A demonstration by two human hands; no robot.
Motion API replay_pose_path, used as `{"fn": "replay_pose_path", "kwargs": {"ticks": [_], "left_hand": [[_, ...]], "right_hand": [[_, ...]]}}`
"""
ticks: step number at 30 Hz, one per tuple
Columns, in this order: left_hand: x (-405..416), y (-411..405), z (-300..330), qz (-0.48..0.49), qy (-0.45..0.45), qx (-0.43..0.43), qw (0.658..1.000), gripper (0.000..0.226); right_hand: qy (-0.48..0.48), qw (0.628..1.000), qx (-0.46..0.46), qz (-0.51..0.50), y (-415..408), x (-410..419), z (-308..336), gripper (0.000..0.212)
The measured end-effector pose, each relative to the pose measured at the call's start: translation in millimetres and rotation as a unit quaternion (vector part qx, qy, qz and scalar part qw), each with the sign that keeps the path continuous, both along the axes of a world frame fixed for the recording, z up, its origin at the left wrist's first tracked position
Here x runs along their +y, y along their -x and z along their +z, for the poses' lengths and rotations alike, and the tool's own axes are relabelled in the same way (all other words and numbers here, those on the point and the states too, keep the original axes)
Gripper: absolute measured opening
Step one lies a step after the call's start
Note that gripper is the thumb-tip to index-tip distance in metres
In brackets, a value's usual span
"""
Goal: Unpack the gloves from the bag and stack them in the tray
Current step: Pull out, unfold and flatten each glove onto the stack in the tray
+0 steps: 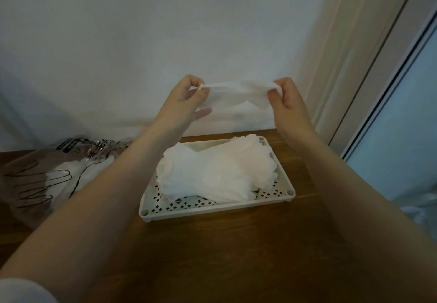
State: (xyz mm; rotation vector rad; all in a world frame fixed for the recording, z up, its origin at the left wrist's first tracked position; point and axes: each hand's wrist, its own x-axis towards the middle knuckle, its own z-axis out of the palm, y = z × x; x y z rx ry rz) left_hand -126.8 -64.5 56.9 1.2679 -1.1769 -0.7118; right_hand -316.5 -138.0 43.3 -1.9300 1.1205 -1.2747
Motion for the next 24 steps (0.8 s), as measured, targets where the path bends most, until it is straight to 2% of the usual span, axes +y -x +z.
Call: {"fn": "replay_pose_path", "kwargs": {"ticks": [2,4,6,9,12,14,15,17,19,21,22,24], "left_hand": [[2.6,-15.2,-14.9,-0.012,-0.009,-0.103,0.995,0.01],[6.3,-32.8,-34.9,-0.039,-0.048,-0.193,0.979,0.013],[15.6,-43.4,-52.4,-0.072,-0.101,-0.22,0.968,0.012],[28.4,-50.7,-67.8,-0.075,-0.107,-0.256,0.958,0.015],[40.7,-54.9,-74.7,-0.055,-0.086,-0.329,0.939,0.02],[47.6,-57.1,-78.7,-0.047,-0.08,-0.362,0.928,0.008],[51.1,-58.3,-80.8,-0.05,-0.083,-0.374,0.922,0.003],[56.5,-60.0,-85.6,-0.067,-0.102,-0.401,0.908,0.02],[59.3,-58.1,-92.4,-0.075,-0.128,-0.418,0.897,0.016],[59.2,-55.2,-98.8,-0.055,-0.158,-0.442,0.881,0.024],[58.4,-53.3,-101.5,-0.046,-0.183,-0.456,0.87,0.027],[56.6,-50.8,-104.8,-0.029,-0.204,-0.481,0.852,0.028]], "right_hand": [[0.007,0.998,0.058,0.03,2.7,5.7,-17.0,0.013],[-0.024,0.986,0.139,0.083,3.7,11.3,-42.5,0.01],[-0.068,0.969,0.201,0.129,2.7,19.5,-64.8,0.009],[-0.106,0.962,0.197,0.159,-0.1,31.3,-75.4,0.013],[-0.107,0.959,0.19,0.179,-2.8,40.3,-74.2,0.015],[-0.146,0.947,0.217,0.188,-3.3,48.0,-73.6,0.011],[-0.185,0.939,0.213,0.195,-3.7,54.2,-70.4,0.013],[-0.28,0.933,0.132,0.182,-7.0,61.5,-64.6,0.042],[-0.307,0.938,0.109,0.119,-12.4,57.3,-66.2,0.062],[-0.259,0.944,0.191,0.069,-21.8,54.6,-72.0,0.053],[-0.213,0.94,0.26,0.061,-23.8,52.4,-79.2,0.046],[-0.151,0.914,0.373,0.053,-27.4,50.3,-93.0,0.04]]}}
